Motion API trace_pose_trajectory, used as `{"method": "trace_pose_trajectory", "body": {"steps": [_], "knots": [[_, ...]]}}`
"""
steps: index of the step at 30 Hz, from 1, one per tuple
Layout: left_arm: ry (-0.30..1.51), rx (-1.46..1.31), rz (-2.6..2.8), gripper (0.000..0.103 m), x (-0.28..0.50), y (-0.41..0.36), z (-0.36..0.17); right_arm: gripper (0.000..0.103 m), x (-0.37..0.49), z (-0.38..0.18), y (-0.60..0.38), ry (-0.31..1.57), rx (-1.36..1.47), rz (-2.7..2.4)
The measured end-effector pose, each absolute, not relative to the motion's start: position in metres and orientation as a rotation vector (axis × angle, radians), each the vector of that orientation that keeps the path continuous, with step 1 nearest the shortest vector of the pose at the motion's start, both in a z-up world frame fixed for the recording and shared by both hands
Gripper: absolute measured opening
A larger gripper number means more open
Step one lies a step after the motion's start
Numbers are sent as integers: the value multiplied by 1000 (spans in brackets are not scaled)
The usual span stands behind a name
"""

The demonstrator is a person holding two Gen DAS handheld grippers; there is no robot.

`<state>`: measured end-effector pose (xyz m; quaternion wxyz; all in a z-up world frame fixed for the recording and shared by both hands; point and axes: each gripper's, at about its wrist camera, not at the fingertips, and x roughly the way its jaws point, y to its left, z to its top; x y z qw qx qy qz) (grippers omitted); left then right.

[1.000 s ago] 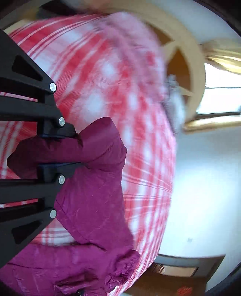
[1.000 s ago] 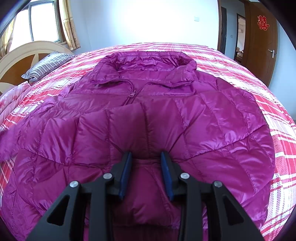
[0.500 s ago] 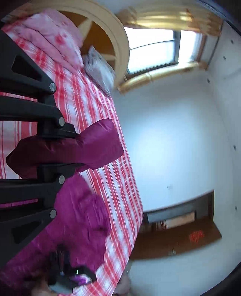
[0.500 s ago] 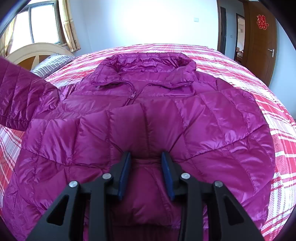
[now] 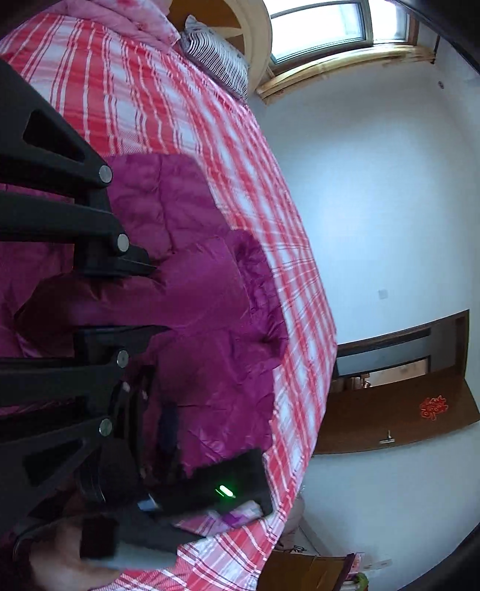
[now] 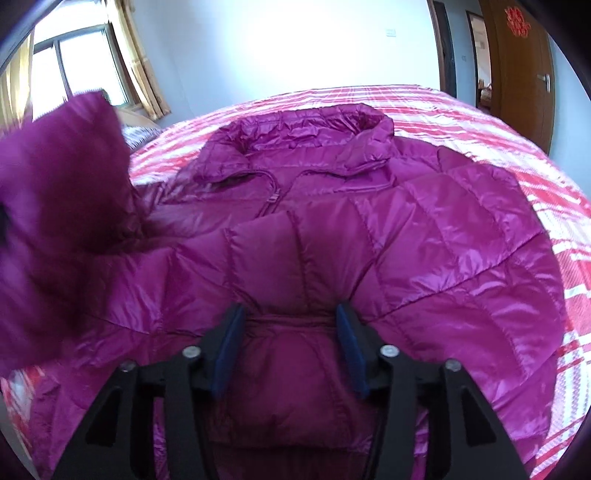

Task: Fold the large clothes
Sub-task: 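Fold the held sleeve across the jacket front and release with the left gripper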

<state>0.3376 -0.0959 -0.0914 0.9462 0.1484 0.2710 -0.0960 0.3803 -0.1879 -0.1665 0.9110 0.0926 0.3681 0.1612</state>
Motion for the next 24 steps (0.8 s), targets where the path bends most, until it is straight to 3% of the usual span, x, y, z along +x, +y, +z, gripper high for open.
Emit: {"method": "trace_pose_trajectory", "body": {"steps": [5, 9, 14, 16, 17, 18, 20, 24], "knots": [[576, 297, -202, 22, 348, -111, -111, 65, 377, -164, -206, 716, 306, 342], [566, 321, -219, 27, 346, -123, -115, 65, 375, -162, -209, 699, 323, 323], [602, 274, -252, 33, 346, -111, -127, 74, 352, -154, -250, 533, 515, 220], [584, 239, -265, 39, 333, -106, -121, 74, 354, -156, -254, 541, 544, 231], [554, 227, -282, 50, 325, -103, -114, 74, 356, -157, -252, 552, 539, 227], [496, 222, -288, 68, 314, -102, -104, 74, 358, -158, -249, 563, 530, 226], [395, 207, -276, 90, 297, -95, -86, 74, 360, -157, -245, 570, 509, 231], [349, 172, -175, 91, 298, -61, -66, 74, 345, -144, -250, 503, 493, 185]]}}
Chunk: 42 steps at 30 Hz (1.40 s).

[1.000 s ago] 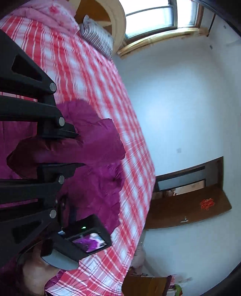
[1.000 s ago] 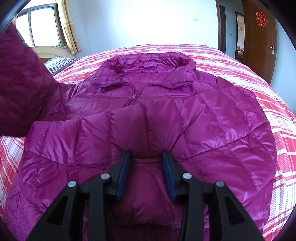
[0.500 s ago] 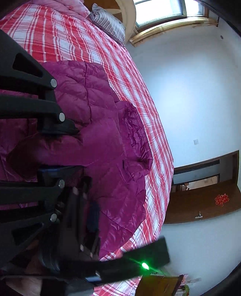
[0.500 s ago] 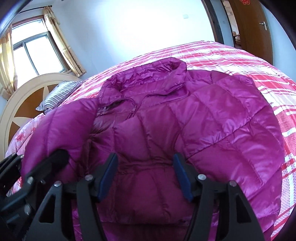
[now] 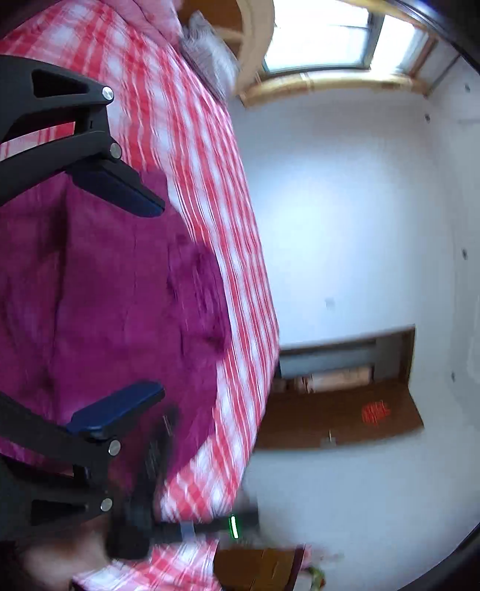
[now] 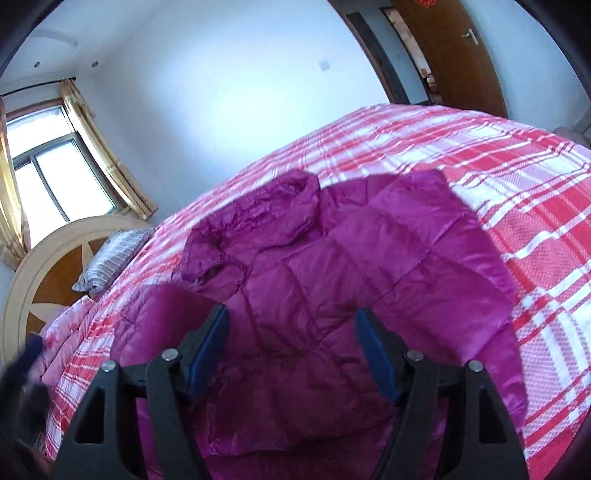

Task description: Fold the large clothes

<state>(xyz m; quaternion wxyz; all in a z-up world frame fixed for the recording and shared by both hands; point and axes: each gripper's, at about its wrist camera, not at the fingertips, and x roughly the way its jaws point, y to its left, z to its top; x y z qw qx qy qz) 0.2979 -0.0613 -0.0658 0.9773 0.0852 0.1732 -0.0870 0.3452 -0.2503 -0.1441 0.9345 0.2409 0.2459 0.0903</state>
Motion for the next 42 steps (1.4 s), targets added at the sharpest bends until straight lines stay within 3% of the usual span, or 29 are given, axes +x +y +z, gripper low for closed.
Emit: {"method": "trace_pose_trajectory", "body": {"steps": [5, 7, 8, 10, 17, 27, 39, 42], "knots": [[525, 154, 102, 91, 359, 3, -93, 69, 317, -98, -239, 405, 419, 220], [612, 119, 148, 91, 383, 23, -107, 59, 322, -87, -209, 447, 311, 311], [631, 112, 162, 91, 391, 29, -113, 46, 326, -87, -194, 474, 271, 364], [665, 162, 211, 91, 406, 35, -130, 37, 338, -97, -167, 549, 186, 410], [765, 185, 248, 91, 425, 51, -158, 36, 370, -155, -147, 765, 135, 390], [602, 63, 140, 91, 434, 30, -90, 36, 370, -163, -144, 794, 105, 380], [825, 143, 32, 91, 476, -7, -160, 36, 370, -165, -146, 785, 118, 378], [860, 123, 38, 97, 481, -4, -170, 36, 370, -166, -145, 785, 111, 374]]}}
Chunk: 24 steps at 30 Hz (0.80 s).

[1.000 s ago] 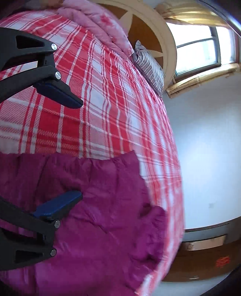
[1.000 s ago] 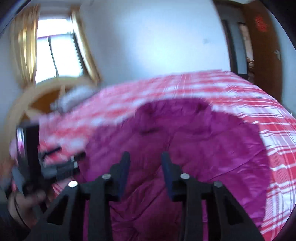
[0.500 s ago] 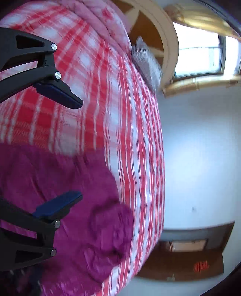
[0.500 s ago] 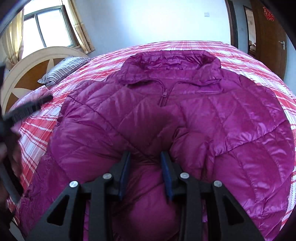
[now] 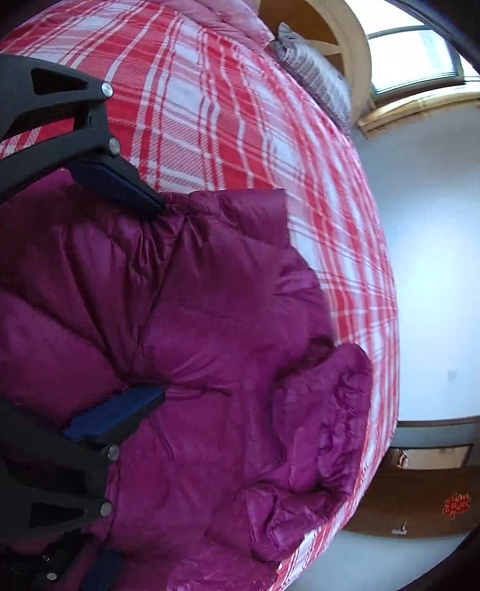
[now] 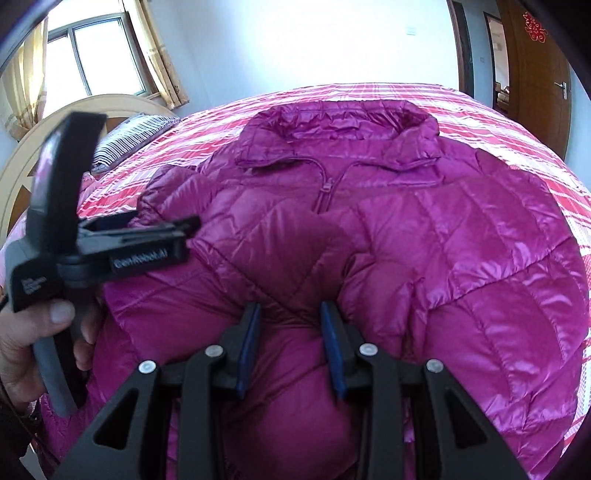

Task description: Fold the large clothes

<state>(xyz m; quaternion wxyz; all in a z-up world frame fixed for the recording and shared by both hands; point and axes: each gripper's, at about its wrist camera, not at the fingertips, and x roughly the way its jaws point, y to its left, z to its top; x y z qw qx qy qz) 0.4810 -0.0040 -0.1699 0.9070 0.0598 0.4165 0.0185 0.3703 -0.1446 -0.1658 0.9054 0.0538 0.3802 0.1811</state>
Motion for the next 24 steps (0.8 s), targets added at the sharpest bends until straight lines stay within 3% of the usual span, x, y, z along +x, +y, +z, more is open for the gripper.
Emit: {"method": "trace_pose_trajectory", "body": {"steps": [4, 17, 24], "knots": [[879, 92, 40, 102, 484, 1, -177, 36, 371, -166, -139, 789, 73, 354], [887, 66, 31, 102, 485, 5, -179, 36, 371, -167, -128, 798, -12, 308], [884, 46, 22, 102, 486, 9, -179, 36, 353, -120, -133, 691, 20, 315]]}}
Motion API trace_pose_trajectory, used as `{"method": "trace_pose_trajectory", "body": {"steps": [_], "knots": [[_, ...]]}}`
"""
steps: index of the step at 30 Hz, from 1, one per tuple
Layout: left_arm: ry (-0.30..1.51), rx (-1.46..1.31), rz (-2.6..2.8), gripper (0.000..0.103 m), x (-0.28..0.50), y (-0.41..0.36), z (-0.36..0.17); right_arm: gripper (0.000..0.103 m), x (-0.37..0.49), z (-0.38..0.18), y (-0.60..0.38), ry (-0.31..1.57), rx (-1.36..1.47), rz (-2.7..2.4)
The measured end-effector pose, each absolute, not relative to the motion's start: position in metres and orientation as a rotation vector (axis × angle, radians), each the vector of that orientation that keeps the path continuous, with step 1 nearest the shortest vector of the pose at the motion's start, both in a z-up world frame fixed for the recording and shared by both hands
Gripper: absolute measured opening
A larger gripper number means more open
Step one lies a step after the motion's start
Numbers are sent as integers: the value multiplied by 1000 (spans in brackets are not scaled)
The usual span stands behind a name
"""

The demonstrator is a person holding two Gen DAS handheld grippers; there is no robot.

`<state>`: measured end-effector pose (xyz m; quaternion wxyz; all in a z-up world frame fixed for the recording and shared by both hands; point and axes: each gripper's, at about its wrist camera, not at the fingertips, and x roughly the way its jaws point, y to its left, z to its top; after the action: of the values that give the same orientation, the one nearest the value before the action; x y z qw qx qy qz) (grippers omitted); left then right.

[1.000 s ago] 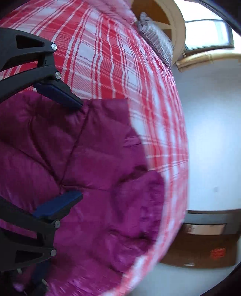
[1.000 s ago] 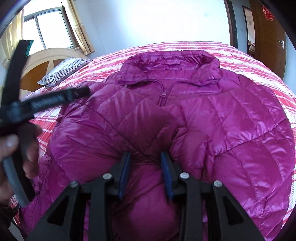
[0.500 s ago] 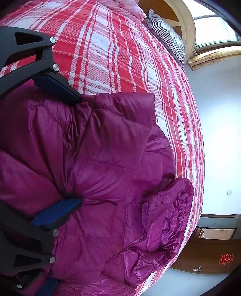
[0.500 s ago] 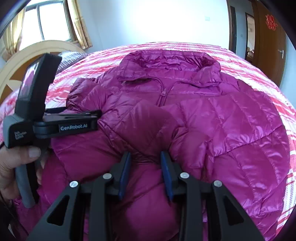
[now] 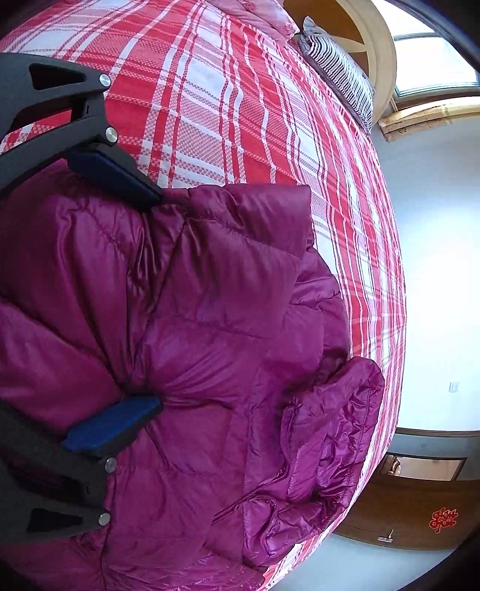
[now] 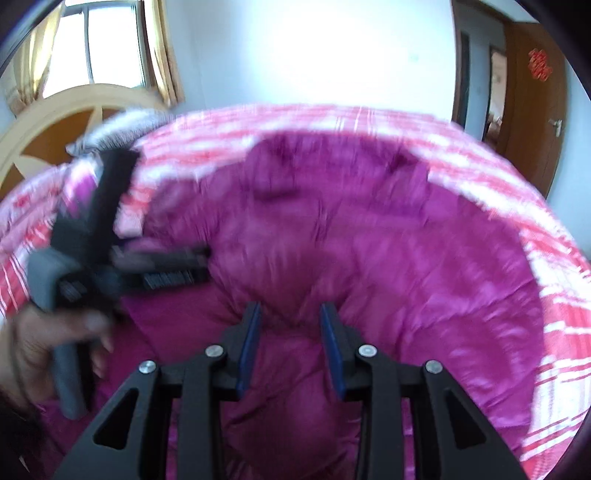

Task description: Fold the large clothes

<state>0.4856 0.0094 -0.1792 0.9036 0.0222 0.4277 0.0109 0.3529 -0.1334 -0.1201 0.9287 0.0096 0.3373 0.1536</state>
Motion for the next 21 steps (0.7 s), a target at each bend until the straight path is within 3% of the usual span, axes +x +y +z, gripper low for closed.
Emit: {"method": "trace_pose_trajectory", "body": {"steps": [8, 21], "knots": [[881, 19, 11, 102, 485, 15, -178, 36, 373, -149, -107, 833, 12, 425], [881, 20, 10, 102, 484, 15, -178, 36, 368, -165, -100, 810, -76, 398]]}}
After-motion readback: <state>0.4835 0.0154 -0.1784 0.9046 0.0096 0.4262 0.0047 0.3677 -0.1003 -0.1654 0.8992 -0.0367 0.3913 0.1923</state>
